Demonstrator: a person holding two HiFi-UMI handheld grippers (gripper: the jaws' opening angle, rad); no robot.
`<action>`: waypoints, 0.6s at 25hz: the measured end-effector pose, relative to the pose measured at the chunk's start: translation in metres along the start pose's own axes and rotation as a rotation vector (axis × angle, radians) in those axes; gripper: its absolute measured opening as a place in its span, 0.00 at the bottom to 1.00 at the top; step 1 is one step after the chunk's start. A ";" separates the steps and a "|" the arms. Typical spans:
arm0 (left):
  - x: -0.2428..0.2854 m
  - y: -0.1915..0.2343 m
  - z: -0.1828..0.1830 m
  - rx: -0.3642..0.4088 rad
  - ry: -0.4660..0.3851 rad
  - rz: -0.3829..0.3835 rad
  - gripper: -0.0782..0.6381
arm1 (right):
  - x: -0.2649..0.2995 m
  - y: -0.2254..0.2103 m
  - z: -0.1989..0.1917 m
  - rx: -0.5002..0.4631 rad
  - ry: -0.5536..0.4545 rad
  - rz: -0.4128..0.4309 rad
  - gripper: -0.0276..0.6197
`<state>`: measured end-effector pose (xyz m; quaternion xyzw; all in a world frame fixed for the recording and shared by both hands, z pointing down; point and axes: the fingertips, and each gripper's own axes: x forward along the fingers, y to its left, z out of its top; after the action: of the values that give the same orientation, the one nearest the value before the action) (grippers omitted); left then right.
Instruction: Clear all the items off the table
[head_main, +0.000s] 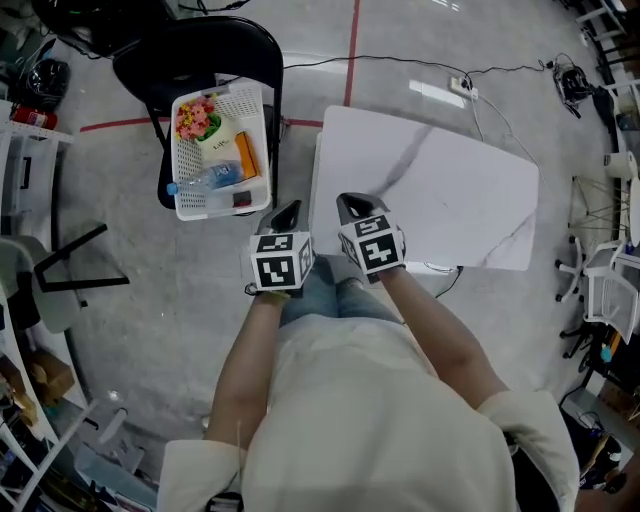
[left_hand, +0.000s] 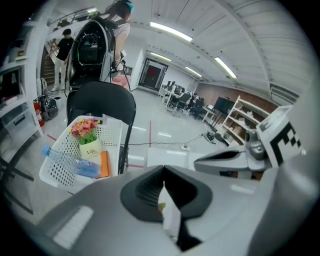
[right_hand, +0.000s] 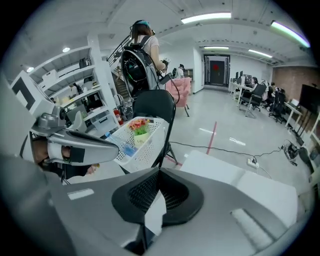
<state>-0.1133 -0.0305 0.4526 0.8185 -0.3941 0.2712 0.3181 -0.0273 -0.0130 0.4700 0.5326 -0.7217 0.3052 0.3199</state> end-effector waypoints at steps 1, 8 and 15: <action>-0.001 -0.009 -0.002 0.008 -0.002 -0.004 0.12 | -0.007 -0.004 -0.005 0.007 -0.007 -0.006 0.04; -0.006 -0.073 -0.024 0.057 0.015 -0.049 0.12 | -0.058 -0.033 -0.040 0.070 -0.046 -0.055 0.04; -0.013 -0.133 -0.043 0.126 0.018 -0.105 0.12 | -0.102 -0.054 -0.075 0.143 -0.085 -0.099 0.04</action>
<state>-0.0204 0.0721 0.4308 0.8538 -0.3299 0.2859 0.2836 0.0583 0.0913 0.4407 0.6015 -0.6838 0.3169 0.2650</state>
